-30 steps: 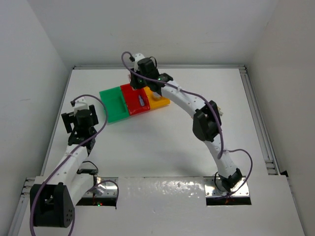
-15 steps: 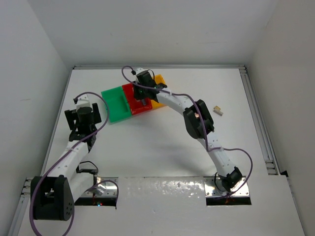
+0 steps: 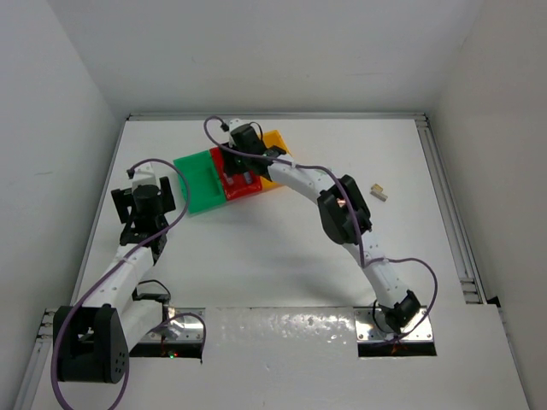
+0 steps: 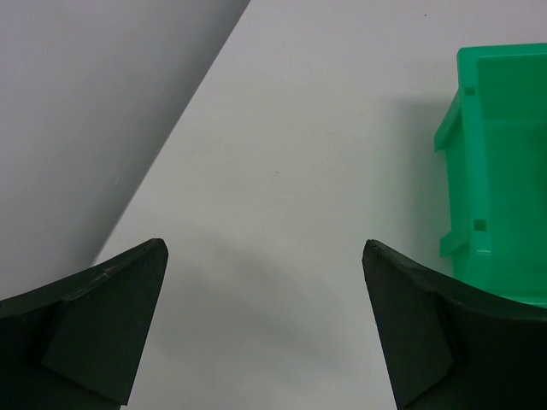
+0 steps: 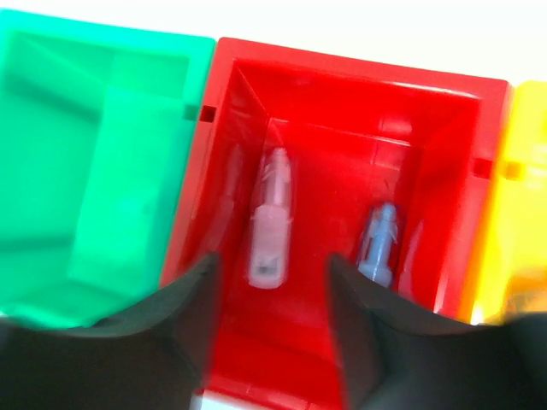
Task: Sort the stationery into containers
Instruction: Place the stationery in the storage box, then pick up the stationery from the center of the board.
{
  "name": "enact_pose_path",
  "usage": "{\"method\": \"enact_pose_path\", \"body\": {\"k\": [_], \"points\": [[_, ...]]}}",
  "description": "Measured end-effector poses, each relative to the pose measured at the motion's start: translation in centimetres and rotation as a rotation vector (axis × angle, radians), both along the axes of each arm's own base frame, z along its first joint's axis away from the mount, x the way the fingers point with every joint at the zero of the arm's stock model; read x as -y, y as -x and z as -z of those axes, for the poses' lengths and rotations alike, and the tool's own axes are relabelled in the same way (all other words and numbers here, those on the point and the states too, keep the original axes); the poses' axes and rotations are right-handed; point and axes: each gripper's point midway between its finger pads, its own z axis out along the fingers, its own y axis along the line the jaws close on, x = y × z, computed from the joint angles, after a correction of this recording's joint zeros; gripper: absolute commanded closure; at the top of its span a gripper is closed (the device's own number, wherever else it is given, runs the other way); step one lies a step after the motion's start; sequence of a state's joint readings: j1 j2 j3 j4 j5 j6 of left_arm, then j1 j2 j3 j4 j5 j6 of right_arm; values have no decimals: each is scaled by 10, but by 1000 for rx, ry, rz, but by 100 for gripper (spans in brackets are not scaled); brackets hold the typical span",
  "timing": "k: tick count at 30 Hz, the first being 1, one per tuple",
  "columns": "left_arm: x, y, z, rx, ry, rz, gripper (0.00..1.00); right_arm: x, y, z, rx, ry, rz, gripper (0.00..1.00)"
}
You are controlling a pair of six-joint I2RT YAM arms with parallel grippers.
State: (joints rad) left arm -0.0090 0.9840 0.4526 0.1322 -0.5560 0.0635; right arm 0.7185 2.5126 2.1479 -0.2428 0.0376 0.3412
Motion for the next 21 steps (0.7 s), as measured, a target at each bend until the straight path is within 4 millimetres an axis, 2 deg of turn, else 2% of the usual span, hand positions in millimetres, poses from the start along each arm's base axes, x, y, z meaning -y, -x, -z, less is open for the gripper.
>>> {"method": "enact_pose_path", "body": {"k": [2,3,5,8,9,10,12,13,14,16,18,19,21], "points": [[0,0,0,-2,-2,1,4,4,4,-14,1,-4,3,68],[0,0,0,-2,-2,1,4,8,6,-27,8,-12,11,83],[0,0,0,-2,-2,3,4,20,14,-56,13,-28,34,86],[0,0,0,-2,-1,4,4,55,27,-118,34,-85,84,54],[1,0,0,-1,-1,6,4,73,30,-140,50,-104,90,46],[1,-1,0,-1,0,7,4,95,33,-159,62,-114,95,32],[2,-1,0,2,2,11,4,149,32,-180,87,-93,118,19],[2,-2,-1,4,2,14,4,175,29,-181,97,-65,127,17],[2,-2,-1,4,1,17,4,199,28,-176,104,-19,127,16],[3,-2,-1,4,1,20,4,260,30,-142,79,127,125,15],[3,-3,-1,5,0,24,4,307,43,-87,3,281,70,15],[3,-4,-2,8,1,27,4,325,57,-55,-63,347,27,15],[4,-4,-2,10,3,32,4,346,85,0,-196,414,-86,18]]}}
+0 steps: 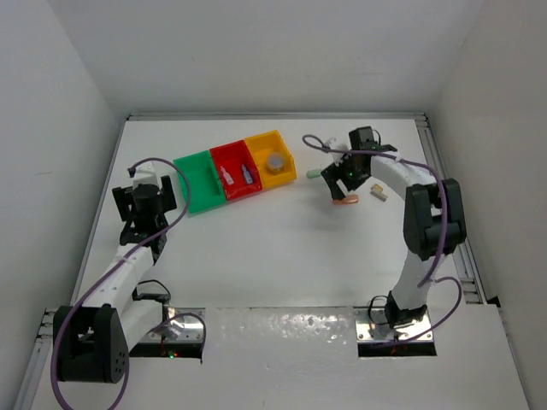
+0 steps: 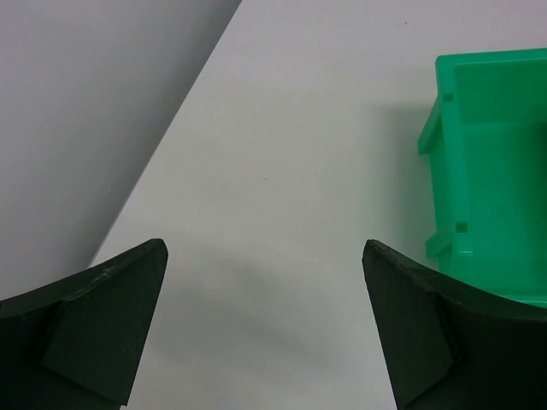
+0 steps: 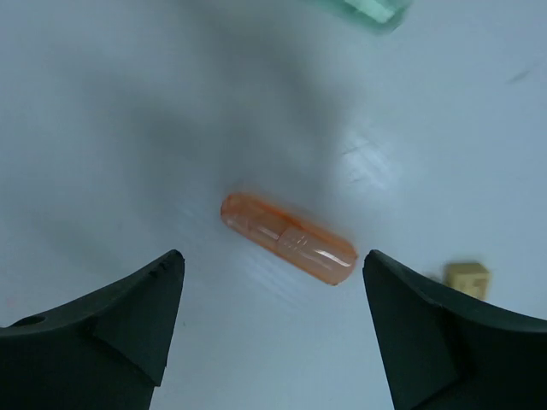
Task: Sort the stationery into containers
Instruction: Pick up the stationery from the center of the board.
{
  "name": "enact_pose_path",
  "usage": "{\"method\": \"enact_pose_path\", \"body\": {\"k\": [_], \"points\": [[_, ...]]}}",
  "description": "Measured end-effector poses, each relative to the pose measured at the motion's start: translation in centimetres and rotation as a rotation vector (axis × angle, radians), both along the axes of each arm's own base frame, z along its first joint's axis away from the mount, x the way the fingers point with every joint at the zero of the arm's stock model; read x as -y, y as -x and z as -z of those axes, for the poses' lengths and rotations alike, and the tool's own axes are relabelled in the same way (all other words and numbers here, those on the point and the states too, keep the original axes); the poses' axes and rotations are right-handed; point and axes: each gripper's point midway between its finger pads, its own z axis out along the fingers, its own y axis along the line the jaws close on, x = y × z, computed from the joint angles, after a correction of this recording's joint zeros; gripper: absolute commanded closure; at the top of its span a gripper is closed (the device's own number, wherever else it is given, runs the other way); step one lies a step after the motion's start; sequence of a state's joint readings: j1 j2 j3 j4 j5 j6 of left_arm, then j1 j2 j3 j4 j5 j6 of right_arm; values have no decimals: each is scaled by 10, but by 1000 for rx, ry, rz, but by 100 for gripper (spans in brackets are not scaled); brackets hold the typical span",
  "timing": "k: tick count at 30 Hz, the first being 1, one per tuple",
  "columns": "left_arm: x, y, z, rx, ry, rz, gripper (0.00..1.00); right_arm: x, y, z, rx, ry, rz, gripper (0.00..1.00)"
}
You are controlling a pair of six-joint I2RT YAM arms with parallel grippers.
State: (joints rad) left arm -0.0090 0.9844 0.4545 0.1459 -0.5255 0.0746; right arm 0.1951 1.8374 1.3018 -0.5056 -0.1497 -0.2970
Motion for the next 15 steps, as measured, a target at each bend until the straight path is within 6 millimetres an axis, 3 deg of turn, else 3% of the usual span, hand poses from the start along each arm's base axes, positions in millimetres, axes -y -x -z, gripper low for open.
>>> {"method": "enact_pose_path", "body": {"k": [2,4,10,15], "points": [[1,-2,-2,3,1,6,4,6,17,30,-104,3,-84,20],[1,-3,-5,9,0,9,4,8,23,45,-149,-2,-161,20],[1,-6,-9,14,-3,12,4,2,14,55,-121,33,-335,22],[1,-9,-11,9,-13,15,4,6,14,69,-136,92,-392,31]]}}
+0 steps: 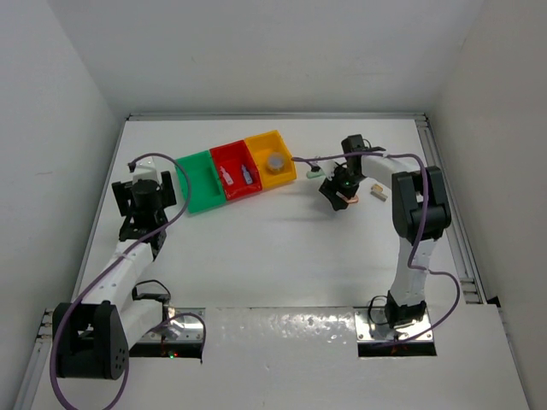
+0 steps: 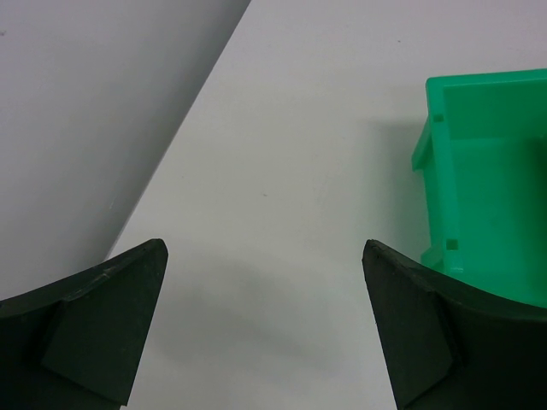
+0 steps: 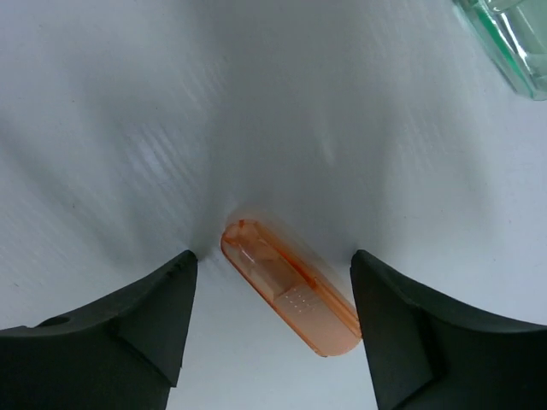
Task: Sort the stationery into containers
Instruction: Pick up the stationery from the center of the board, then place the stationery in the storage box.
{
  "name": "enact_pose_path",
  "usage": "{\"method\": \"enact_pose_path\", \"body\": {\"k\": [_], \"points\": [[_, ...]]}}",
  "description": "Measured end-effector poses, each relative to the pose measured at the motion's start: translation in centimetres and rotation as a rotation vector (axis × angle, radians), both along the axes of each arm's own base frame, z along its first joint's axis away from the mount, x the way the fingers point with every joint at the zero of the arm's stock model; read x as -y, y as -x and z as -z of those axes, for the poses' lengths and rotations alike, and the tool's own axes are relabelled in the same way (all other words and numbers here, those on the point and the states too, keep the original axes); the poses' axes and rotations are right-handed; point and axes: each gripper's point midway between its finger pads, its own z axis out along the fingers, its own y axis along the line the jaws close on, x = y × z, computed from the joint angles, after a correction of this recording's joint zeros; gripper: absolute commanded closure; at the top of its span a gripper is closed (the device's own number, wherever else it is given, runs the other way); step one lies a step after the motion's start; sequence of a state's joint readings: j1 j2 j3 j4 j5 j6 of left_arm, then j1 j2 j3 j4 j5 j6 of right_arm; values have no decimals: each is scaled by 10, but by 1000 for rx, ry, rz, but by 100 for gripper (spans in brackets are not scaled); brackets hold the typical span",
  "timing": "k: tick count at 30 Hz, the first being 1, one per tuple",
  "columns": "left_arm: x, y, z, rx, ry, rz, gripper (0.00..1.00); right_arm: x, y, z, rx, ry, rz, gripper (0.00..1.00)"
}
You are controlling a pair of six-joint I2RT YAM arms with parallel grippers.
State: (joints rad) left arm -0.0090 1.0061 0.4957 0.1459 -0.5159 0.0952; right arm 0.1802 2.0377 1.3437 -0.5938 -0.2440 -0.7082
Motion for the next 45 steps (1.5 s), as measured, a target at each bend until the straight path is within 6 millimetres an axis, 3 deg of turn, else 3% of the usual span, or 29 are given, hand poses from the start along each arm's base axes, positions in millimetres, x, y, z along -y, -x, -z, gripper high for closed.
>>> {"method": "enact_pose_path", "body": {"k": [3,6,7,8,15,18,21,24,26,27,30,32,35,42,45], "points": [[0,-1,-1,-1,-4,2,4,3,3,0,-3,10,-5,36],[0,-1,0,-3,-4,3,4,9,10,1,0,36,-15,64],[0,-1,0,-4,-3,3,4,11,12,1,-4,45,-13,89],[0,-1,0,-5,-3,4,4,12,13,1,-7,52,-16,97],[0,-1,1,-6,-4,5,4,13,8,-1,-11,117,43,100],[0,-1,1,-6,-4,2,4,-4,11,-6,-12,90,101,100],[-4,2,1,-16,-2,-28,4,-47,1,-31,51,-42,197,100],[-11,7,-6,-51,3,-64,4,-116,-23,-91,189,-285,288,100],[-11,2,-33,-32,-14,-38,4,-167,-45,-144,273,-451,308,100],[-10,-1,-50,4,-32,-20,2,-203,-63,-183,337,-562,303,100],[-9,7,-105,168,-120,27,2,-259,-85,-240,424,-730,273,100],[-10,20,-118,229,-168,40,2,-293,-93,-263,455,-820,262,100],[-11,33,-115,242,-187,38,2,-319,-103,-252,453,-871,307,100],[-13,41,-55,76,-153,21,2,-332,-126,-138,401,-746,427,100],[-15,48,-36,26,-143,3,2,-332,-125,-101,377,-688,450,100]]}}
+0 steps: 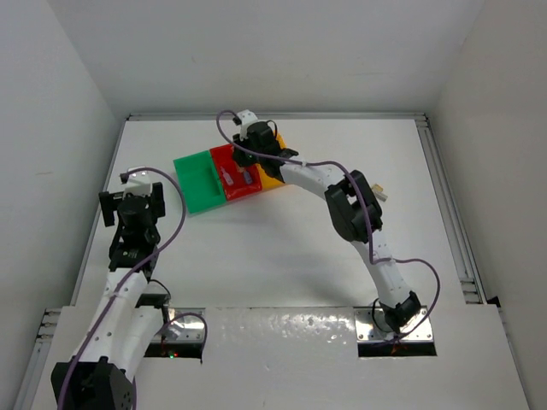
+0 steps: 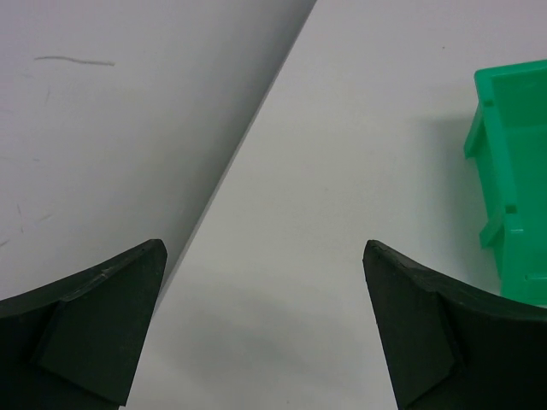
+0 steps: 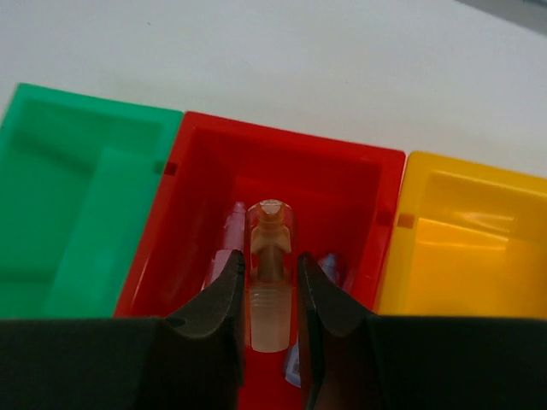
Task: Sort the stationery into containers
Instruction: Place the stationery in the storage box, then pick up the stationery from the center of the board.
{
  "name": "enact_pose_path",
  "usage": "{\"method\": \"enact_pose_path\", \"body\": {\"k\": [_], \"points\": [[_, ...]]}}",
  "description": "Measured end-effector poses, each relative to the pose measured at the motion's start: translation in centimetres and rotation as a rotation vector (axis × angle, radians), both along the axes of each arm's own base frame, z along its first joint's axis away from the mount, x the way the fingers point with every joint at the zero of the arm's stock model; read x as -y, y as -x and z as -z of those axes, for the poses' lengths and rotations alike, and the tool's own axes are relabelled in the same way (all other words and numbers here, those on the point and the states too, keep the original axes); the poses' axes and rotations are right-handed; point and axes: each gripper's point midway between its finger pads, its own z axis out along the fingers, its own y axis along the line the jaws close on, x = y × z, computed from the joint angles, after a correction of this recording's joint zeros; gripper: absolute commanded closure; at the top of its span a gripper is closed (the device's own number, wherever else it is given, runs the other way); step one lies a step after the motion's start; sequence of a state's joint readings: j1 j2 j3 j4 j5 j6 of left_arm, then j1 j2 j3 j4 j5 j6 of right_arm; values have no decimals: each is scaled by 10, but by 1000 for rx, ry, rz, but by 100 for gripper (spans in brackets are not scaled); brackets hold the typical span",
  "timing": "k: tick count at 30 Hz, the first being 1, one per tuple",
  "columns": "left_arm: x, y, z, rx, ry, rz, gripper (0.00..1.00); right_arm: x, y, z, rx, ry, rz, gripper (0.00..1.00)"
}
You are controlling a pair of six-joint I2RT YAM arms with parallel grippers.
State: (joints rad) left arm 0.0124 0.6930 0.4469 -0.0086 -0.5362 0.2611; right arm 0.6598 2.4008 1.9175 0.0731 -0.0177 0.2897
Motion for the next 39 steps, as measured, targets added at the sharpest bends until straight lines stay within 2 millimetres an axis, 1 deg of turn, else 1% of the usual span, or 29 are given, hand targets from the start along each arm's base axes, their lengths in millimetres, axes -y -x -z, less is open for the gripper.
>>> {"method": "enact_pose_path", "body": {"k": [2,3,5,6,7,10,11,12,14,17,19,21,22,23,24,26,28,29,30,31,32,33,34,35,36,37,39], "points": [[-1,1,4,-8,7,-8,2,-2,2,10,-8,15,10,100],[-1,1,4,-8,11,-11,2,-3,4,11,-7,20,14,100],[-1,0,6,-10,19,-17,2,-7,7,11,6,25,18,100],[-1,0,8,-13,22,-19,2,-10,8,10,13,27,21,98],[-1,-1,10,-19,23,-22,2,-13,10,9,20,29,24,90],[-2,-2,15,-41,24,-27,2,-21,14,7,37,31,27,75],[-2,-2,17,-46,23,-29,2,-23,16,6,39,30,30,65],[-2,-2,18,-52,23,-30,2,-25,17,6,42,28,33,59],[-2,-2,20,-59,22,-32,2,-28,18,5,54,22,38,48],[-3,-4,21,-59,22,-33,2,-26,18,8,61,28,50,36],[-3,-5,21,-59,22,-33,2,-21,18,8,67,37,67,35],[-2,-5,22,-61,22,-33,2,-12,19,4,67,44,85,35],[-3,-5,22,-61,22,-33,2,-7,18,-2,72,45,103,37],[-3,-6,22,-60,22,-33,2,0,17,-11,80,41,128,41],[-3,-6,22,-60,22,-33,2,9,16,-23,83,31,164,43],[-3,-7,21,-58,22,-33,2,33,12,-53,79,0,280,44],[-2,-8,22,-55,25,-33,2,67,8,-91,54,-87,428,48],[-2,-8,22,-54,26,-33,2,88,5,-109,37,-146,505,50],[-2,-8,23,-55,29,-34,2,114,3,-126,18,-220,590,52],[-2,-9,23,-55,33,-35,2,142,-1,-136,5,-281,672,51],[-2,-9,24,-57,38,-35,2,181,-6,-145,1,-359,780,48],[-1,-9,25,-57,41,-35,2,209,-9,-144,-8,-397,863,45],[-1,-10,26,-58,44,-36,2,242,-15,-137,-20,-416,966,43],[-1,-10,26,-58,47,-36,2,268,-22,-126,-31,-418,1048,42],[-1,-10,27,-59,48,-37,2,287,-27,-108,-64,-414,1126,40],[-1,-10,27,-58,51,-38,2,302,-32,-88,-105,-404,1194,39],[-1,-10,27,-53,57,-39,2,314,-38,-45,-194,-398,1282,39]]}}
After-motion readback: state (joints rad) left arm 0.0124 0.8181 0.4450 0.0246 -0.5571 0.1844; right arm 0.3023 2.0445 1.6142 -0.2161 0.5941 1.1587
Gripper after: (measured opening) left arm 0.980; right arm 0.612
